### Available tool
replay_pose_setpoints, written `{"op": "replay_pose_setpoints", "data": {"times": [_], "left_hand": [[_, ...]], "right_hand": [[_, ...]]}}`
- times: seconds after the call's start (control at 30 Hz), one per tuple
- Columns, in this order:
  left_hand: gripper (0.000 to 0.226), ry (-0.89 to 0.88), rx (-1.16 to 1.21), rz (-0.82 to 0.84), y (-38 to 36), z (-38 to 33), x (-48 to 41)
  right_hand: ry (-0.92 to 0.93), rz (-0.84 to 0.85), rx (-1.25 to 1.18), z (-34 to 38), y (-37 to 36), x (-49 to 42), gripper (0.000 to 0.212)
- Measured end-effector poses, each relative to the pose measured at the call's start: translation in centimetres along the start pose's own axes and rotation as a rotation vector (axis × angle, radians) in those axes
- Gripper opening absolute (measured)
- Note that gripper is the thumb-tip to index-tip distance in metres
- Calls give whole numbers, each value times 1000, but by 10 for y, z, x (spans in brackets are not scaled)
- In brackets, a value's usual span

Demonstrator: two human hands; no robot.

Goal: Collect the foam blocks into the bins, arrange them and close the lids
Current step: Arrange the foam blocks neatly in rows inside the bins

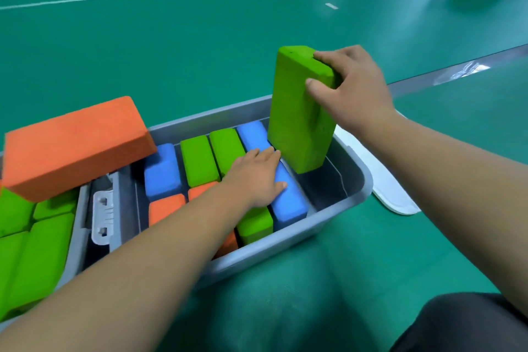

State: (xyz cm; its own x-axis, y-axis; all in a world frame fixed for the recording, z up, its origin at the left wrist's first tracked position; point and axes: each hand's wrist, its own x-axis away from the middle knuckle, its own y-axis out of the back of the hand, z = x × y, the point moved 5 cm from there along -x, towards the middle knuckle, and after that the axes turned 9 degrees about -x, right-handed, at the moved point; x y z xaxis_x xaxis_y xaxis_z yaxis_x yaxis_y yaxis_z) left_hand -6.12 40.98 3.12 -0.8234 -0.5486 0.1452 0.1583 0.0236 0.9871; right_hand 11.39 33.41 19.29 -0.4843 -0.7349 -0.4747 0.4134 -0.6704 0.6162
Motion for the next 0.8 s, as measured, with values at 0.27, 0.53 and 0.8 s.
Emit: {"op": "replay_pose_setpoints", "data": {"times": [0.27, 0.53, 0.8], "left_hand": [[90, 42, -80, 117, -10, 2, -4], [83, 119, -141, 83, -3, -1, 2], [87, 127, -118, 142, -7, 1, 12]], "right_hand": [[-62, 5, 76, -3, 12, 3, 59], [-156, 316, 195, -19, -2, 19, 56], [-231, 739, 498, -24, -37, 27, 79]]}}
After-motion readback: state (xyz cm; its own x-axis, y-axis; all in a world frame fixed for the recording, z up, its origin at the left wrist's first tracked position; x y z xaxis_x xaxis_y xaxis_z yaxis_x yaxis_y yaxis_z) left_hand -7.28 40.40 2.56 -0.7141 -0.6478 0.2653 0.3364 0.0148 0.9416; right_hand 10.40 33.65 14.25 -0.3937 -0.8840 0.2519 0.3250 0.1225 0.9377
